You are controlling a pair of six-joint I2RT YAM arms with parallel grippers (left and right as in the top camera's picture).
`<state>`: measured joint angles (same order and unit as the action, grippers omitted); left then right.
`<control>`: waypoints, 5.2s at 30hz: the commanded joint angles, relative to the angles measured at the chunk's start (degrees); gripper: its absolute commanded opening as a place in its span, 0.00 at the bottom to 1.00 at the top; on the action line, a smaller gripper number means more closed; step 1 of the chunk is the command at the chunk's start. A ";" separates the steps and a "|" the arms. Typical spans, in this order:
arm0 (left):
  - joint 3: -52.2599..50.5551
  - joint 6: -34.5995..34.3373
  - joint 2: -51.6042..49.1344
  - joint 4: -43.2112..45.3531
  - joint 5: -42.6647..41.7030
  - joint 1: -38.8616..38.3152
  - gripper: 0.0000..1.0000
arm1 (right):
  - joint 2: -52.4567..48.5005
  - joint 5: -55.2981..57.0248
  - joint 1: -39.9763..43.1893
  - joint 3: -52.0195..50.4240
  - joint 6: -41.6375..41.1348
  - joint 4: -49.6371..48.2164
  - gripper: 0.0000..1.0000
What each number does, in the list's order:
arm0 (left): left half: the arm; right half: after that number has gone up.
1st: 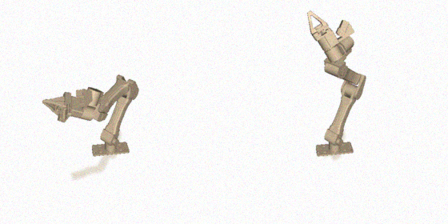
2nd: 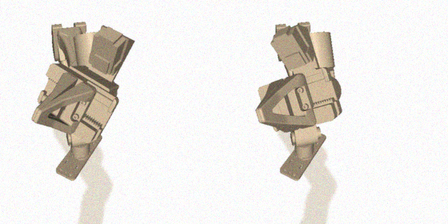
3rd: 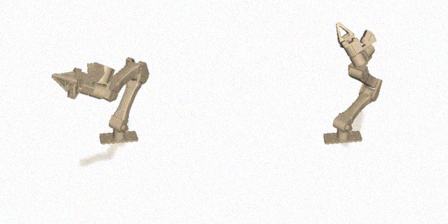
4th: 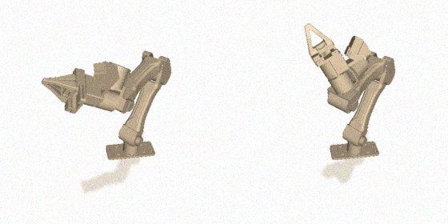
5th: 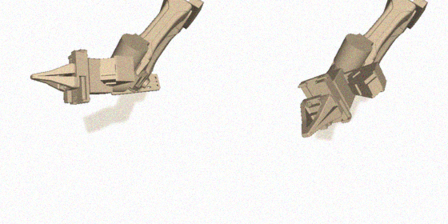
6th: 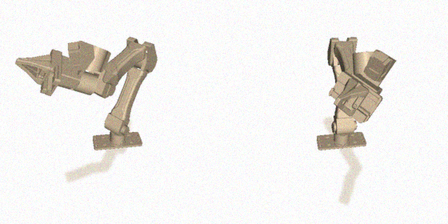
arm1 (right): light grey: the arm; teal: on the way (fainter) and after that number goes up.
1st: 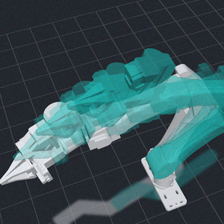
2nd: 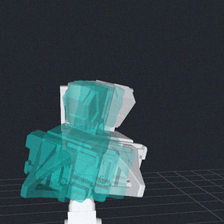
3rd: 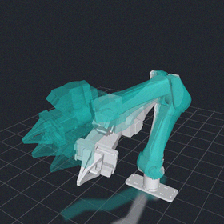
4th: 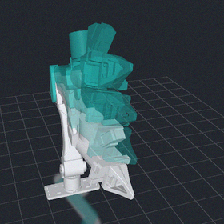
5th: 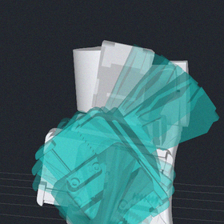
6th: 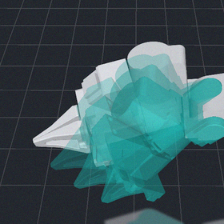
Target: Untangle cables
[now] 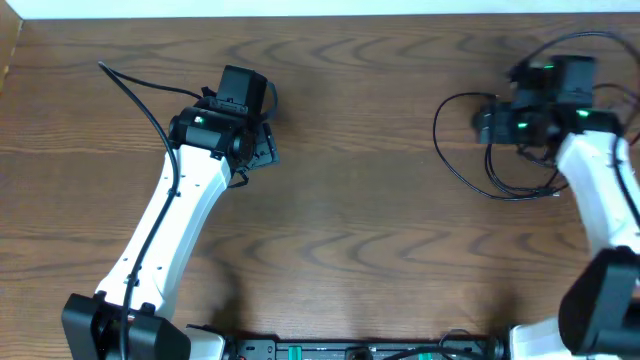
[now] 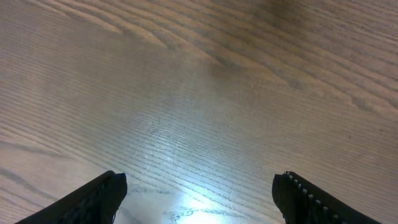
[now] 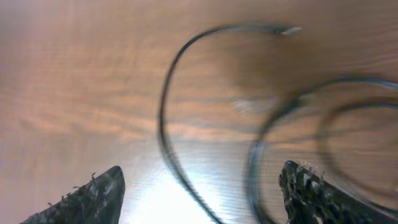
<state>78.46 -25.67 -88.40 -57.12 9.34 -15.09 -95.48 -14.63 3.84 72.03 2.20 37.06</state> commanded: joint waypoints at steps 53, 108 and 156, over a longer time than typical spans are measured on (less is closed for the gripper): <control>0.35 0.02 0.20 -0.26 0.13 0.07 0.80 | 4.85 29.44 19.06 1.70 -8.15 3.23 0.01; -1.29 -1.46 1.64 -16.15 -2.32 -1.62 0.94 | 11.93 0.42 7.78 0.90 4.96 31.15 0.99; -20.55 -2.10 43.12 -5.44 -2.89 -2.08 0.95 | 63.58 4.07 7.30 -21.94 0.46 29.14 0.99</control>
<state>58.41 -27.22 -45.25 -62.52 6.31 -17.06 -33.54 -10.68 11.60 50.43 3.03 66.00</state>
